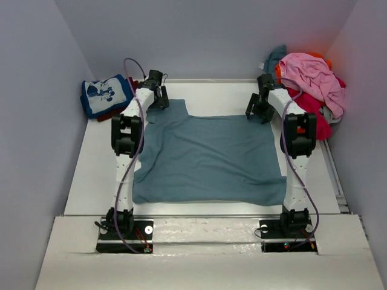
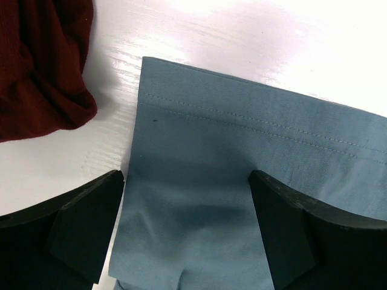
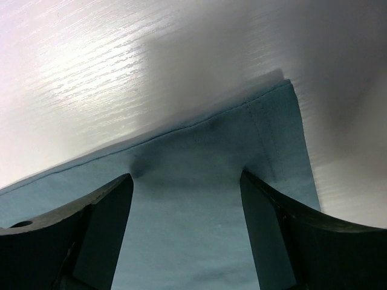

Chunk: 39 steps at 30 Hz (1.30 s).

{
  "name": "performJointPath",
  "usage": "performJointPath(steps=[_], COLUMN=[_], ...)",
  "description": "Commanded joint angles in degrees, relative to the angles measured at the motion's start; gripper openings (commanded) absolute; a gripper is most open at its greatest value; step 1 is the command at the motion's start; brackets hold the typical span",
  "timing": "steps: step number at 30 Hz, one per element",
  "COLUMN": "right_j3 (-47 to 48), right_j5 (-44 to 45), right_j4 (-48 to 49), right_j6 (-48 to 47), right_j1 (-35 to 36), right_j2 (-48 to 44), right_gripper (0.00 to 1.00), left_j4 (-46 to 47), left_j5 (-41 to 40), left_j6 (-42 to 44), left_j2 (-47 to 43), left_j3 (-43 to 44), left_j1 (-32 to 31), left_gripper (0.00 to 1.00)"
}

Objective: Fold and stack the t-shirts
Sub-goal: Grap the side of the flattened tshirt furthest away from the robot with both arms

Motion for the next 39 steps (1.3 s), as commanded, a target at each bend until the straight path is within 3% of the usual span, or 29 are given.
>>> performJointPath(steps=[1, 9, 15, 25, 39], right_j3=[-0.89, -0.01, -1.06, -0.19, 0.25], right_j5=[-1.54, -2.33, -3.03, -3.21, -3.30], right_j4=[-1.61, -2.23, -1.70, -2.14, -2.23], right_j6=[-0.03, -0.47, -0.64, -1.00, -1.09], right_j1=[-1.04, -1.04, -1.04, -1.04, -1.04], right_j2=[-0.52, -0.09, -0.35, -0.53, -0.17], right_gripper=[0.77, 0.77, 0.77, 0.77, 0.77], left_j4=[-0.53, 1.66, 10.63, 8.00, 2.19], left_j5=[-0.43, -5.78, -8.25, 7.04, 6.61], left_j6=[-0.08, -0.69, 1.76, 2.47, 0.89], left_j2=[-4.37, -10.07, -17.73, -9.75, -3.49], left_j3=[0.91, -4.53, -10.43, -3.23, 0.39], left_j1=[-0.29, -0.29, -0.82, -1.34, -1.34], left_gripper=[0.98, 0.98, 0.98, 0.97, 0.97])
